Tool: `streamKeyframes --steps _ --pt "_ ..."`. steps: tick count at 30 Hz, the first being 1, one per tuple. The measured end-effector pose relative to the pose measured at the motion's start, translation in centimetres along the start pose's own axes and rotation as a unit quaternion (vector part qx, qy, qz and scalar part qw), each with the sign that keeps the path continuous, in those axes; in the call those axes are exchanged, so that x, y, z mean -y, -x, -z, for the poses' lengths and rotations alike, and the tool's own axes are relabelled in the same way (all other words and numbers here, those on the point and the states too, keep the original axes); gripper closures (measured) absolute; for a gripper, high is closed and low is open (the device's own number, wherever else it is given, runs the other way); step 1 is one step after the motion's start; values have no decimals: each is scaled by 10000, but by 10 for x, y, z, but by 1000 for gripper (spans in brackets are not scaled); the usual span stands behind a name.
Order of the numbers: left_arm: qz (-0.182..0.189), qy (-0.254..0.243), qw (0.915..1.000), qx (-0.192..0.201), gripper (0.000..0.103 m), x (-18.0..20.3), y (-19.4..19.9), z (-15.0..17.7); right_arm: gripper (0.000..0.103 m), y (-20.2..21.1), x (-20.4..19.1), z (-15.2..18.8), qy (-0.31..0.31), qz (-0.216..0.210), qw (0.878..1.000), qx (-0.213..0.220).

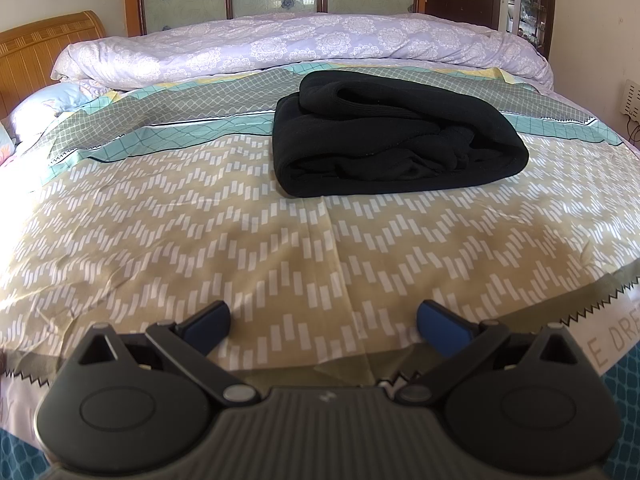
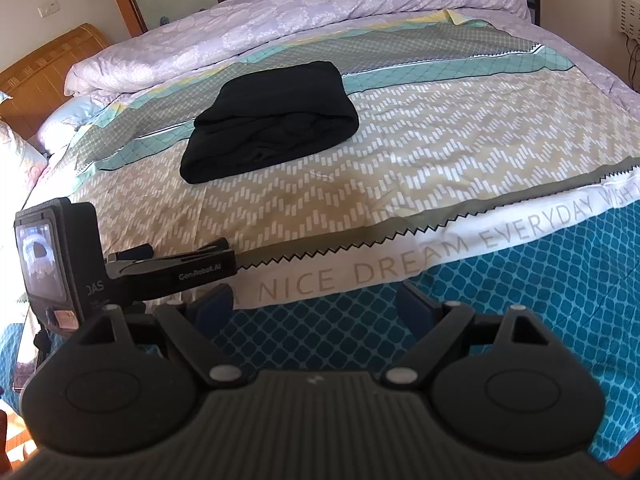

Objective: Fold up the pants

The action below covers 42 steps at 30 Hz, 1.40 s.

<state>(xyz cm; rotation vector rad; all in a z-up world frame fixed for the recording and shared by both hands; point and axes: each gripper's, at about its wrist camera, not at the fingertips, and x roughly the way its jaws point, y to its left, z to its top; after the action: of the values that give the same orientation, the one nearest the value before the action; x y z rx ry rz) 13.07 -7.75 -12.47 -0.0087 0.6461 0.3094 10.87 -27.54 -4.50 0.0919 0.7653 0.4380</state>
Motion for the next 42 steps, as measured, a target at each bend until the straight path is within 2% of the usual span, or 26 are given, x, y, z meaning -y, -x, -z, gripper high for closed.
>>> streamKeyframes --steps 25,42 --pt "0 0 10000 1 0 0 0 0 13 -3 1 1 -10 24 10000 -29" --pt "-2 -2 10000 4 0 0 0 1 13 9 9 1 -166 -147 9997 77"
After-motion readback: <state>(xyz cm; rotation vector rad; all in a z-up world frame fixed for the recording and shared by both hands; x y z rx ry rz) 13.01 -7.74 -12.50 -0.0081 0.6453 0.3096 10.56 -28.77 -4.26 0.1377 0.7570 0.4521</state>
